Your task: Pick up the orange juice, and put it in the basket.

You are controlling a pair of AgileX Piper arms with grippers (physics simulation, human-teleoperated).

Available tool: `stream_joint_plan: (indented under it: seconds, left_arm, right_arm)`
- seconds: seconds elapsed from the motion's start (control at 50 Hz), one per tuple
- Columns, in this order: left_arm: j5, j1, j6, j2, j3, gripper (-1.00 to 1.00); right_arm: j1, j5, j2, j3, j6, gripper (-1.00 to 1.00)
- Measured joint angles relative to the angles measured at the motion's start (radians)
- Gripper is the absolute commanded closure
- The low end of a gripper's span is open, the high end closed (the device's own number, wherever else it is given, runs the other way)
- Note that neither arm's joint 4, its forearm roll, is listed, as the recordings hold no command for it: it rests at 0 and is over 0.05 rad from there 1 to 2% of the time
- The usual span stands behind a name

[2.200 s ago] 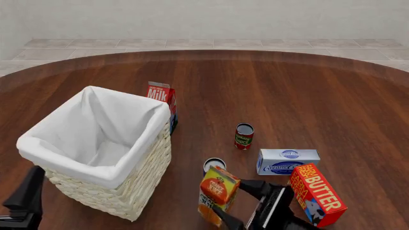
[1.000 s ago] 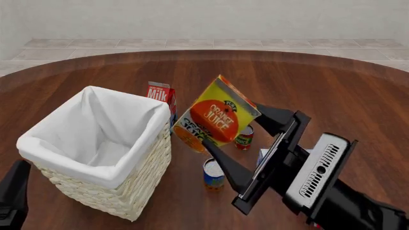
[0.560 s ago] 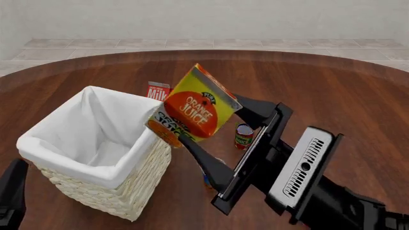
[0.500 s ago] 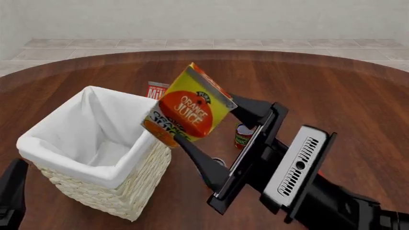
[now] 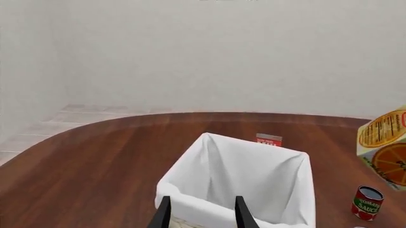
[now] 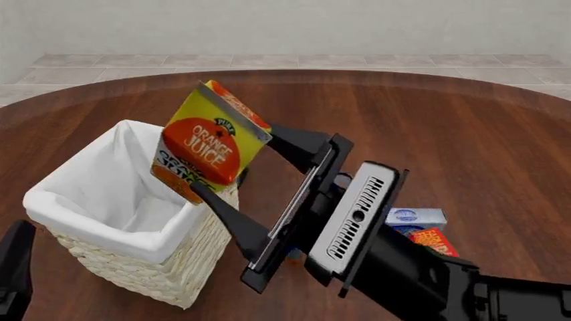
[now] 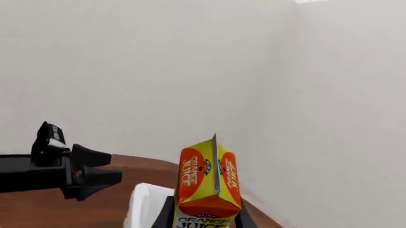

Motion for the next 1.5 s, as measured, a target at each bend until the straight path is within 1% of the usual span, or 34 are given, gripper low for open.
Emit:
stream_joint_plan:
  seconds: [0.26,0.42,0.66,0.84,1.02,1.12,1.24,1.5]
  left_arm:
    - [0.011,0.004,0.005,0.0,-0.017,-1.0]
    - [0.019,0.007,0.007,0.0,-0.029,-1.0]
    - [0.033,0.01,0.009,0.0,-0.047,-1.0]
    - [0.038,0.01,0.01,0.0,-0.052,-1.0]
    - [0.041,0.008,0.01,0.0,-0.055,-1.0]
    - [0.042,0.008,0.01,0.0,-0.055,-1.0]
    - [0.042,0.008,0.01,0.0,-0.056,-1.0]
    - [0.042,0.008,0.011,0.0,-0.058,-1.0]
  right_arm:
    - [0.004,0.019,0.098,-0.097,0.02,1.0]
    - [0.002,0.058,0.171,-0.187,0.033,1.0]
    - [-0.026,0.147,0.336,-0.364,0.081,1.0]
    - [-0.074,0.254,0.478,-0.519,0.125,1.0]
    - [-0.109,0.344,0.597,-0.637,0.164,1.0]
    - [-0.121,0.37,0.643,-0.672,0.182,1.0]
    - [-0.124,0.378,0.673,-0.681,0.203,1.0]
    - [-0.134,0.383,0.71,-0.692,0.221,1.0]
